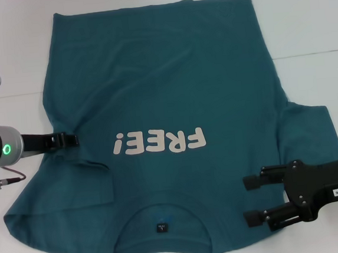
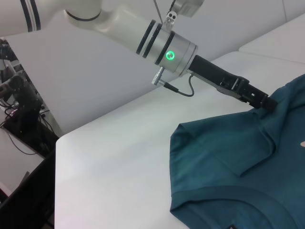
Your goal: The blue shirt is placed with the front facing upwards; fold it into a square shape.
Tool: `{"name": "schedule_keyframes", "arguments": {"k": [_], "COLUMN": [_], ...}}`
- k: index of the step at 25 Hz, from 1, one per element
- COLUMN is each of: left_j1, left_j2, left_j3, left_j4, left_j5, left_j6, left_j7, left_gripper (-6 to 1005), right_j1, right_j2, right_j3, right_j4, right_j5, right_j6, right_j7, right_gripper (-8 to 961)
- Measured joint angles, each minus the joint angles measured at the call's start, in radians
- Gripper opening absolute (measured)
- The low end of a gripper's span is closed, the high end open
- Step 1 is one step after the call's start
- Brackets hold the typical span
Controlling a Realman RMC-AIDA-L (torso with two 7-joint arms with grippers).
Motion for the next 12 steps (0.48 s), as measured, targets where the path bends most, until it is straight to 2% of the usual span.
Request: {"name": "schedule_keyframes", "arguments": {"k": [5,12], "left_j1": [-0.001,0.009], "left_j2": [0.000,0.001], "left_j3": [0.001,0.000], "left_j4": [-0.007,-0.030], "left_j5": [0.000,0.001], "left_j6": [0.001,0.005], "left_j7": [0.000,0.001], "left_gripper": [600,527], "right_j1": [-0.001,-0.003], "right_j2": [-0.001,-0.002], "right_j3": [0.000,0.000], "right_j4": [0.000,0.000], "right_j5": [0.000,0.000], "right_j6": [-0.001,-0.001], "right_j7": [0.006,0.009], "right_gripper": [916,917]}}
